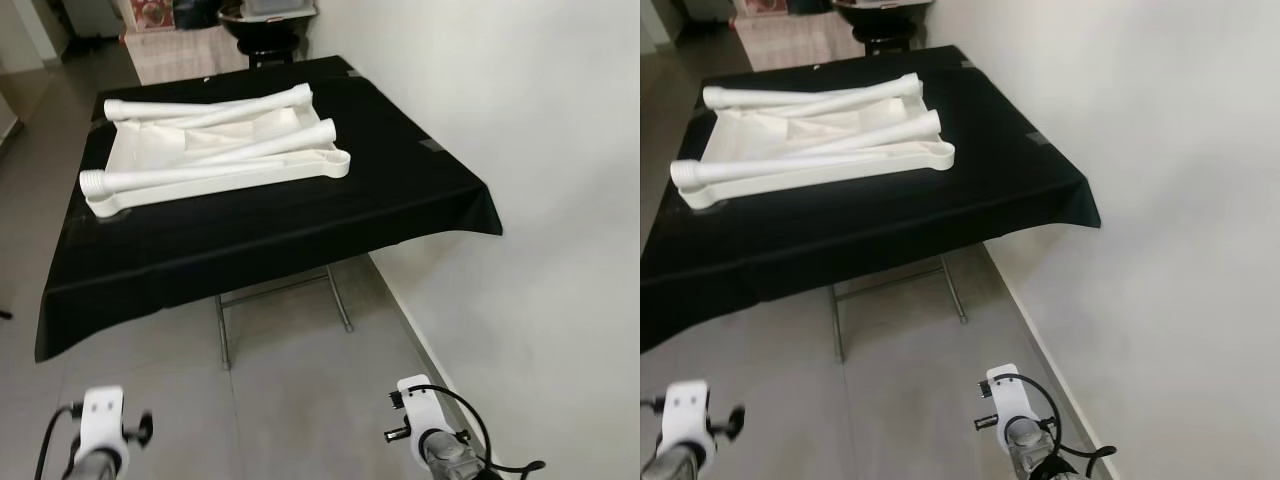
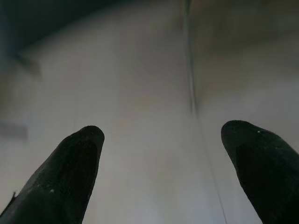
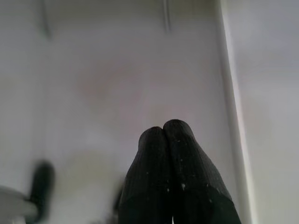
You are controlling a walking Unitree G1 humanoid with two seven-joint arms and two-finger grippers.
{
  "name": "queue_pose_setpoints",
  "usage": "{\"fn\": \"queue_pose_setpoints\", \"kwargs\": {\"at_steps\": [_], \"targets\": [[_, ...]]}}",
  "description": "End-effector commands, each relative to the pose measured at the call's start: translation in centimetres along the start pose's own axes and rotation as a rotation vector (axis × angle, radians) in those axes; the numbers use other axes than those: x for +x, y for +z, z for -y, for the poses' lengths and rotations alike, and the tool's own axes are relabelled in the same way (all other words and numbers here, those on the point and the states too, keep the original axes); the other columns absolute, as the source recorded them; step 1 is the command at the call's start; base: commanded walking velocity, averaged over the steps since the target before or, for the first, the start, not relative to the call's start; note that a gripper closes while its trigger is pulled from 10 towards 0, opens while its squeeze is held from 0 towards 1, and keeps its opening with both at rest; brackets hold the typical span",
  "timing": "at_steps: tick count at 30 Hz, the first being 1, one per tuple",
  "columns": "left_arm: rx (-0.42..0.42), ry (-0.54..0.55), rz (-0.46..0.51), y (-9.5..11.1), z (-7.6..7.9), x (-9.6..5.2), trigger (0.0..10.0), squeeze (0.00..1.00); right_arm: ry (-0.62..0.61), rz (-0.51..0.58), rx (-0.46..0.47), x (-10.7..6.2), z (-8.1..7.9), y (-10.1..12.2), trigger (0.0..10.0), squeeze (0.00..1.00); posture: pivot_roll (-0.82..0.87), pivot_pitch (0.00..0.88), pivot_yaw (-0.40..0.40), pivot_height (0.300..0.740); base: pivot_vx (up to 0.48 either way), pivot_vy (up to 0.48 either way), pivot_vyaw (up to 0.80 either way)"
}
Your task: Building children table
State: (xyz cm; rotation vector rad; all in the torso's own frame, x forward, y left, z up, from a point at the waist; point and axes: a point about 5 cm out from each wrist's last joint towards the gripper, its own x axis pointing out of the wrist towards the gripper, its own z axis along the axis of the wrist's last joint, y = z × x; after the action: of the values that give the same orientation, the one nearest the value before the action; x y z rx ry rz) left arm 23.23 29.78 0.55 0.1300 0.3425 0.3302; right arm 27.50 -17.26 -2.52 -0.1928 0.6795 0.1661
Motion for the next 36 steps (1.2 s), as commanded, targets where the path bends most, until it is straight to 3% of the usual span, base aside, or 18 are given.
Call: {"fn": "queue_pose_setpoints", "kwargs": {"at_steps": [1, 2, 5, 7, 8, 9, 10, 12, 14, 18, 22, 23, 27, 30, 36], "targets": [[0.019, -0.006, 0.139, 2.9, 0.2, 0.3, 10.0, 0.00, 0.062, 0.291, 0.034, 0.2, 1.2, 7.1, 10.0, 0.00, 0.03, 0.017, 0.000, 0.740, 0.000, 0.000, 0.00], [0.027, -0.005, 0.185, 4.1, 0.8, 0.2, 10.0, 0.00, 0.092, 0.359, 0.032, 0.0, 1.0, 8.5, 10.0, 0.00, 0.04, 0.008, 0.002, 0.740, 0.000, 0.000, 0.00], [0.011, -0.026, 0.235, 5.3, 1.7, -0.4, 10.0, 0.00, 0.130, 0.428, 0.035, -0.3, 0.6, 9.7, 10.0, 0.00, 0.03, 0.005, 0.003, 0.740, 0.000, 0.000, 0.00], [0.004, -0.153, 0.350, 7.5, 4.6, -2.4, 10.0, 0.00, 0.210, 0.586, 0.005, -1.3, -0.5, 12.0, 10.0, 0.00, 0.04, 0.000, 0.002, 0.740, 0.000, 0.000, 0.00], [0.004, -0.153, 0.350, 7.5, 4.6, -2.4, 10.0, 0.00, 0.210, 0.586, 0.005, -1.3, -0.5, 12.0, 10.0, 0.00, 0.04, 0.000, 0.002, 0.740, 0.000, 0.000, 0.00], [-0.013, -0.203, 0.383, 8.1, 5.6, -3.1, 10.0, 0.00, 0.232, 0.632, -0.010, -1.8, -1.0, 12.7, 10.0, 0.00, 0.04, 0.000, 0.003, 0.740, 0.000, 0.000, 0.00], [-0.013, -0.203, 0.383, 8.1, 5.6, -3.1, 10.0, 0.00, 0.232, 0.632, -0.010, -1.8, -1.0, 12.7, 10.0, 0.00, 0.04, 0.000, 0.003, 0.740, 0.000, 0.000, 0.00], [-0.113, -0.246, 0.391, 8.6, 7.5, -4.4, 10.0, 0.00, 0.261, 0.698, -0.045, -2.6, -2.2, 13.6, 10.0, 0.00, 0.03, 0.000, 0.014, 0.740, 0.000, 0.000, 0.00], [-0.123, -0.284, 0.390, 8.3, 9.2, -5.5, 10.0, 0.00, 0.278, 0.735, -0.050, -3.3, -3.3, 13.8, 10.0, 0.00, 0.04, 0.000, 0.017, 0.740, 0.000, 0.000, 0.00], [-0.135, -0.327, 0.365, 8.0, 10.5, -6.5, 10.0, 0.00, 0.279, 0.746, -0.051, -3.6, -4.0, 13.6, 10.0, 0.00, 0.03, 0.000, 0.008, 0.740, 0.000, 0.000, 0.00], [-0.167, -0.334, 0.353, 8.6, 10.7, -7.1, 10.0, 0.00, 0.255, 0.760, -0.052, -3.7, -4.1, 13.8, 10.0, 0.00, 0.03, 0.000, 0.009, 0.740, 0.000, 0.000, 0.00], [-0.203, -0.315, 0.380, 9.6, 10.2, -6.9, 0.0, 0.00, 0.229, 0.773, -0.034, -3.7, -3.6, 14.3, 10.0, 0.00, 0.03, 0.000, 0.011, 0.740, 0.000, 0.000, 0.00], [-0.239, -0.281, 0.405, 11.3, 9.7, -5.8, 0.0, 0.00, 0.183, 0.780, 0.010, -3.5, -2.9, 15.7, 10.0, 0.00, 0.03, 0.000, 0.009, 0.740, 0.000, 0.000, 0.00], [-0.228, -0.283, 0.385, 10.9, 9.8, -5.9, 0.0, 0.00, 0.187, 0.772, -0.037, -3.6, -3.5, 15.6, 10.0, 0.00, 0.02, 0.000, 0.019, 0.740, 0.000, 0.000, 0.00], [-0.249, -0.288, 0.357, 10.8, 9.9, -5.8, 0.0, 0.00, 0.156, 0.768, -0.020, -3.5, -3.1, 15.7, 10.0, 0.00, 0.01, 0.000, 0.029, 0.740, 0.000, 0.000, 0.00]]}}
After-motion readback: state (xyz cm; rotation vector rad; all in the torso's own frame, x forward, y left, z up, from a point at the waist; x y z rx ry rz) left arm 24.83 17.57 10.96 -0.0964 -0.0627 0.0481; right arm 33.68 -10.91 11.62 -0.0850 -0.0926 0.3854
